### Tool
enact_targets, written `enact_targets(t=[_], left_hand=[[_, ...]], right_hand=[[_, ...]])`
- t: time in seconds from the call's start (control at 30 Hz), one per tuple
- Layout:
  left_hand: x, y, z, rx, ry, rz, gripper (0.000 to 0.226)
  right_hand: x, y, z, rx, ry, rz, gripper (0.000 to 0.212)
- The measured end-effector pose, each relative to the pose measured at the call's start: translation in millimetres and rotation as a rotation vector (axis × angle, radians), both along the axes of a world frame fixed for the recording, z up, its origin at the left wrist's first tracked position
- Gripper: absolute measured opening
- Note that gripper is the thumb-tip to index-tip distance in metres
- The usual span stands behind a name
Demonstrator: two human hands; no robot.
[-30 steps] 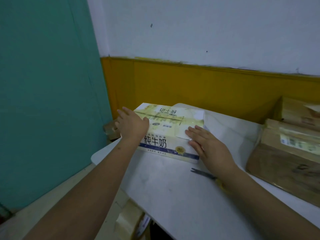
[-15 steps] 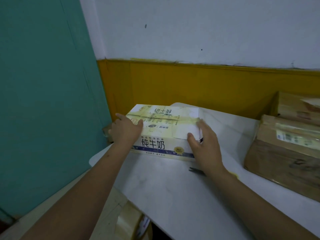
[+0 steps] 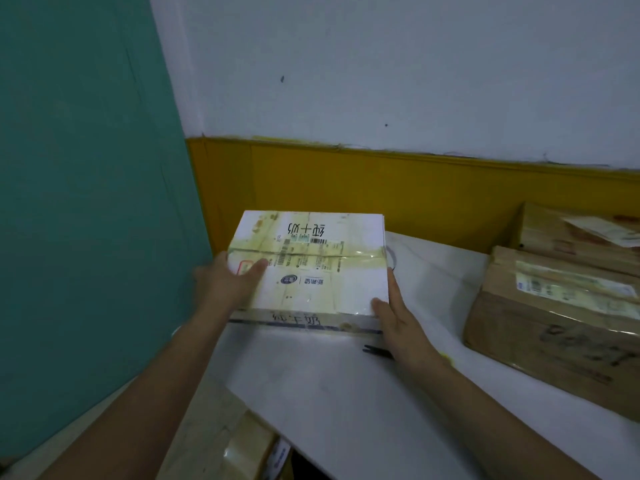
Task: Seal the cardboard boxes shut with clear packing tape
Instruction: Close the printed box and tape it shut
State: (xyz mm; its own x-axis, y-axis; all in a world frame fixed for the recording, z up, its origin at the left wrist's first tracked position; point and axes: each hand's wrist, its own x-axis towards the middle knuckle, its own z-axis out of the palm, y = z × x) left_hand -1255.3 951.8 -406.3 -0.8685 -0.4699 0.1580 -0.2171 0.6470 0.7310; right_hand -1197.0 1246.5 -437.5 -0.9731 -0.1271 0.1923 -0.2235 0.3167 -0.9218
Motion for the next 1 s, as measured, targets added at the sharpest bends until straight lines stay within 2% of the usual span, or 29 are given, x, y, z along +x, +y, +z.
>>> enact_targets(t=[0.1,0.23,0.4,0.57,0.7,0.77,0.83,0.93,1.0], left_hand=[[3,2,-3,0.147,-0.013,-0.017,0.074],[8,12,-6,0.442,0.088,-0.035,0.057],[32,16,-2,0.641,0.208,-0.106,0.046],[53,4,-8,0.994,0.108,-0.336,0.041],[57,3,-8,1.064,0.099,-0.508,0.044],[53,6,-4,1.107,0.118,-0.502,0.047],[47,16,3,1.178,0.104,-0.465,0.041],[35,46,18,1.230,0.019,-0.553,0.021],[22,71,29,1.221,-0.003,-0.588,0.019]], right_hand=[[5,-6,2,-0.095,-0.031,-0.113,0.051],[6,-5,6,-0.065,-0.012,-0.116,0.048],[20,-6,8,-0.008,0.021,-0.095,0.048],[30,-5,11,-0.026,0.003,-0.086,0.048],[30,4,17,-0.132,-0.018,-0.105,0.043],[31,11,32,-0.165,0.015,-0.123,0.043],[28,25,52,-0.160,0.019,-0.140,0.045],[10,56,89,-0.097,0.004,-0.197,0.042],[-6,81,113,0.082,0.030,-0.262,0.034]])
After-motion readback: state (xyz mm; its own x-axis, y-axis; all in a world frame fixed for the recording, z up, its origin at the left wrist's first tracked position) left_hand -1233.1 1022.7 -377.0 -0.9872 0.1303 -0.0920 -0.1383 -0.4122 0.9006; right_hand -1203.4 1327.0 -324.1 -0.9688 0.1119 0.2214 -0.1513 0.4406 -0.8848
